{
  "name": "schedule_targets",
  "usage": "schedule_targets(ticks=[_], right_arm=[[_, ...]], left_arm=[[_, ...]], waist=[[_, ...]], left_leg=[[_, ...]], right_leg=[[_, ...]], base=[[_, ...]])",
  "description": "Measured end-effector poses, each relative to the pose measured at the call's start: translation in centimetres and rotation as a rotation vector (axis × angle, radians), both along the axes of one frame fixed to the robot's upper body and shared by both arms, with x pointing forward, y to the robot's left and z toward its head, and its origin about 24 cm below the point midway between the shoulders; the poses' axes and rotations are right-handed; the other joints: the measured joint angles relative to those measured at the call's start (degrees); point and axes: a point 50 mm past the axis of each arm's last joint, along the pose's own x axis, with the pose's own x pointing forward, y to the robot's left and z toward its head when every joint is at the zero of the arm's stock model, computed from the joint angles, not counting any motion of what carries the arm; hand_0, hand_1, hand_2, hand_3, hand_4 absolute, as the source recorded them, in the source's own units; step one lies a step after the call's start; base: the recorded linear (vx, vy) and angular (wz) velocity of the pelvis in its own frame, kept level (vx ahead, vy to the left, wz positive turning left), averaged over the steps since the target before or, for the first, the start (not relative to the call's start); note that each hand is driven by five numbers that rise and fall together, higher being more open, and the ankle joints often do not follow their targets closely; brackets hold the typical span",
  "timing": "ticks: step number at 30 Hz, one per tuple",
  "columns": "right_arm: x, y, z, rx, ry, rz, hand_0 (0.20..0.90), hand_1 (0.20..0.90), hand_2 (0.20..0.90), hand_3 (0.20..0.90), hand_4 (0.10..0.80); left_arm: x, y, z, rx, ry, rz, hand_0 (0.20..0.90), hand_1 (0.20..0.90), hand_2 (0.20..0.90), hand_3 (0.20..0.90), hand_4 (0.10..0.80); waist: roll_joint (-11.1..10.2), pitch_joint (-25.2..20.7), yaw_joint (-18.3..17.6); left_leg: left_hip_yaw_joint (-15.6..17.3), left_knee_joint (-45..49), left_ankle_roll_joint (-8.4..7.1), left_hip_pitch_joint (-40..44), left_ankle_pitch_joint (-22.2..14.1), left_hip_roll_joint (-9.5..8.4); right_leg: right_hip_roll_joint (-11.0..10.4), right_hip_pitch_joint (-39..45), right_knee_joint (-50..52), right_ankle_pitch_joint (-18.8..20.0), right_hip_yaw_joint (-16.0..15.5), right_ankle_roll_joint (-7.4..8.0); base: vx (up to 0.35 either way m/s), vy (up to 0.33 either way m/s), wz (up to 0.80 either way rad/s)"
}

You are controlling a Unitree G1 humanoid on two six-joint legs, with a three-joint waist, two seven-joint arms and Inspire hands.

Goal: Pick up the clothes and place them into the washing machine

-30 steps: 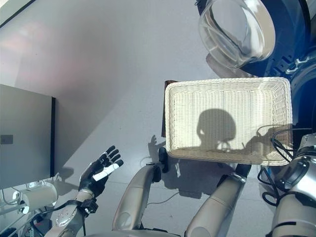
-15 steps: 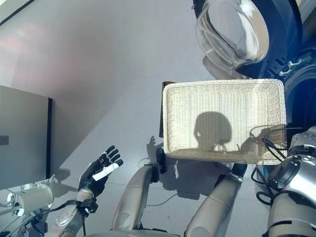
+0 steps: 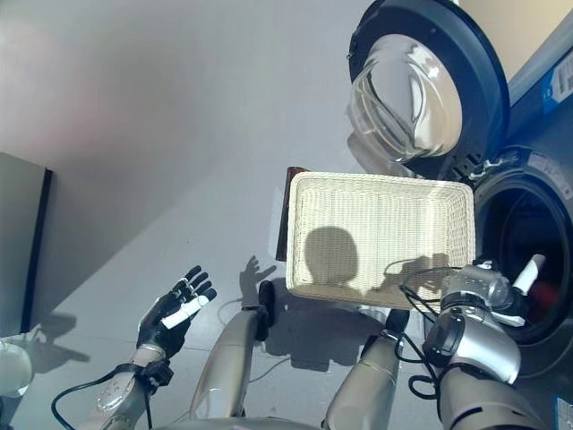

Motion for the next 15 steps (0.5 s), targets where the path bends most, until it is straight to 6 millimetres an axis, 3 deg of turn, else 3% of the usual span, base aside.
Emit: schedule_targets(ticks=[10,15], right_arm=[[0.6,2.7,-2.3,-0.067,0.09,0.229,0.9,0.9,0.9,0.9,0.8],[0.0,6.2,-5.6,-0.053,0.169,0.366,0.9,0.9,0.9,0.9,0.8]], left_arm=[[0.3,1.7,0.6,0.025,-0.027,0.062,0.9,0.9,0.9,0.9,0.8],[0.3,2.2,0.4,0.027,-0.025,0.096,0.9,0.9,0.9,0.9,0.8]], waist=[[-3.12,-0.24,0.32],[-5.4,-1.17,0.41]], left_leg=[[-0.88,-1.6,0.43,3.57,-0.22,-0.08],[-1.52,-3.32,-0.16,5.82,0.28,0.06]], right_leg=[[0.89,8.0,-8.05,3.14,-3.22,-0.62],[1.67,12.12,-11.87,4.63,-4.69,-0.33]], base=[[0.021,-0.006,0.01],[0.086,-0.034,0.06]])
